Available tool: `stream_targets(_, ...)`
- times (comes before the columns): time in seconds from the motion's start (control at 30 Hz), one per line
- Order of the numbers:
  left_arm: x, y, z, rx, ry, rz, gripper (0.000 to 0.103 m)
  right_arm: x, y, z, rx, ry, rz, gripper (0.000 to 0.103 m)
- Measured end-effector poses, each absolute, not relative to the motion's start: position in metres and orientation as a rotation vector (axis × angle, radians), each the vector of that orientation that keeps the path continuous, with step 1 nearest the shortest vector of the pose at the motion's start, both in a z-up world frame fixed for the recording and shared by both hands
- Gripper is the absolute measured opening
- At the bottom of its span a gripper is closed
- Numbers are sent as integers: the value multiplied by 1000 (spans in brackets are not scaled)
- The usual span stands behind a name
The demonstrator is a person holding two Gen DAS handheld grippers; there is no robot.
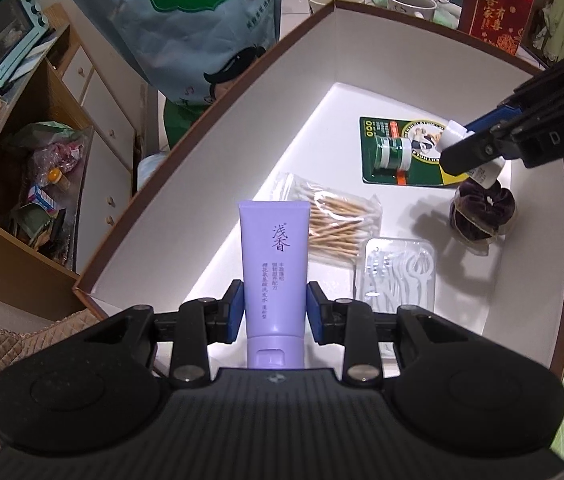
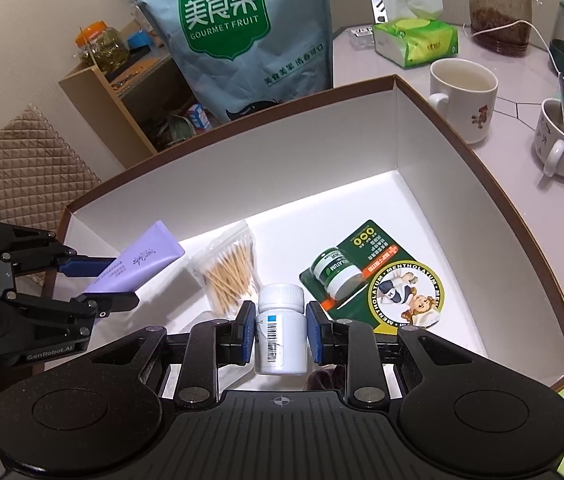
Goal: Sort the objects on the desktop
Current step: 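Lower the purple tube and pill bottle into the box and open both grippers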
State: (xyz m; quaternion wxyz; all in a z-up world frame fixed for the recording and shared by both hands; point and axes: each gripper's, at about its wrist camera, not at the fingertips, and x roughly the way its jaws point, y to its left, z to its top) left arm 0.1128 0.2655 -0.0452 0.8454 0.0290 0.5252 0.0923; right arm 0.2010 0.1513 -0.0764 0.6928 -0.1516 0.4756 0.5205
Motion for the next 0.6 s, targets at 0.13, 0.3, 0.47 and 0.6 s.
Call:
stream_targets(0.13, 114, 265, -47, 61, 1115, 187, 28, 203, 153, -80, -342, 1071, 1157, 26)
stream_targets(0.3, 112, 261, -50, 58, 1125, 169, 28, 204, 154, -83, -345, 1077, 1156, 26)
stream_targets(0.47, 113, 258, -54, 54, 1134, 161, 28, 203, 157, -86, -352, 1083, 1154, 26)
stream_targets(0.6, 114, 257, -55, 52, 1137, 161, 28, 202, 159, -87, -356, 1086, 1157, 26)
